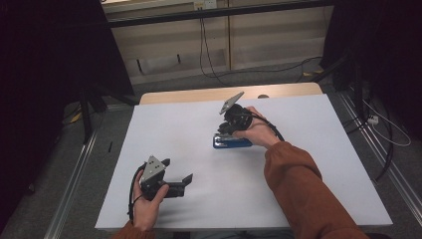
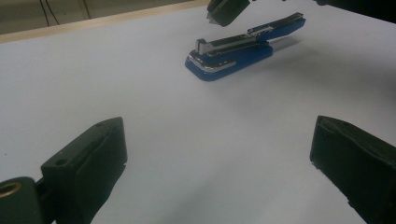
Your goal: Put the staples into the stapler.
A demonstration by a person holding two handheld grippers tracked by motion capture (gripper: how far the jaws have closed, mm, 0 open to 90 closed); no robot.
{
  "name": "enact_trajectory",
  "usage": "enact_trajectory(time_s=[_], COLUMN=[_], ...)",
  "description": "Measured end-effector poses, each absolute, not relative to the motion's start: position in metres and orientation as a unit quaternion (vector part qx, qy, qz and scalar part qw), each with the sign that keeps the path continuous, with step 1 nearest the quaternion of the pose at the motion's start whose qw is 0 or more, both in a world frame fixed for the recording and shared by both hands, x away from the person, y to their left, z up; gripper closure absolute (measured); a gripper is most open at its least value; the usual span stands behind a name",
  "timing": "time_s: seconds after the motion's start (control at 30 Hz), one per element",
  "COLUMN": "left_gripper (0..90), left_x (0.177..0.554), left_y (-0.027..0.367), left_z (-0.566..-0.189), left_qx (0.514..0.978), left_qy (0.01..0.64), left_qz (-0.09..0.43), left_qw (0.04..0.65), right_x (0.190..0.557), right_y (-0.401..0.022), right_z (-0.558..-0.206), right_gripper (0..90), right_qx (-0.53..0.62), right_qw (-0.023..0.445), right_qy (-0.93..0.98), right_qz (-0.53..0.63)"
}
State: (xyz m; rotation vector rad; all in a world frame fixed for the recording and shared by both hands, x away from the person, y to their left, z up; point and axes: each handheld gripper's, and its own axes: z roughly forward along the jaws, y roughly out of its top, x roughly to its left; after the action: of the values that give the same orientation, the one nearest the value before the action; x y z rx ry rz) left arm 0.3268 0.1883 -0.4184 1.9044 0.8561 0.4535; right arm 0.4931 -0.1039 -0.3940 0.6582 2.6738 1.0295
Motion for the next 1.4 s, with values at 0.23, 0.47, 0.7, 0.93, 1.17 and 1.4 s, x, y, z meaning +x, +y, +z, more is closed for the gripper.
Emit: enact_trajectory(time_s=[0.23, 0.47, 0.7, 0.93, 1.17, 1.4], left_gripper=[4.0, 4.0, 4.0, 4.0, 4.0, 4.0], left_x=[0.327, 0.327, 0.327, 0.327, 0.327, 0.327], left_y=[0.188, 0.188, 0.187, 0.187, 0.186, 0.186], left_z=[-0.418, -0.418, -0.419, -0.419, -0.419, -0.42], left_qx=[0.782, 0.783, 0.783, 0.784, 0.785, 0.786], left_qy=[0.35, 0.348, 0.35, 0.35, 0.347, 0.349], left_qz=[0.185, 0.184, 0.184, 0.183, 0.182, 0.179], left_qw=[0.481, 0.481, 0.48, 0.479, 0.479, 0.477], right_x=[0.496, 0.499, 0.505, 0.51, 0.513, 0.515], right_y=[-0.102, -0.101, -0.106, -0.111, -0.11, -0.111], right_z=[-0.395, -0.398, -0.402, -0.402, -0.405, -0.41], right_gripper=[79.2, 79.2, 79.2, 79.2, 79.1, 79.2], right_qx=[0.204, 0.189, 0.187, 0.174, 0.168, 0.156], right_qw=[0.093, 0.089, 0.085, 0.078, 0.07, 0.065], right_qy=[0.908, 0.91, 0.917, 0.92, 0.922, 0.923], right_qz=[0.355, 0.359, 0.341, 0.343, 0.343, 0.344])
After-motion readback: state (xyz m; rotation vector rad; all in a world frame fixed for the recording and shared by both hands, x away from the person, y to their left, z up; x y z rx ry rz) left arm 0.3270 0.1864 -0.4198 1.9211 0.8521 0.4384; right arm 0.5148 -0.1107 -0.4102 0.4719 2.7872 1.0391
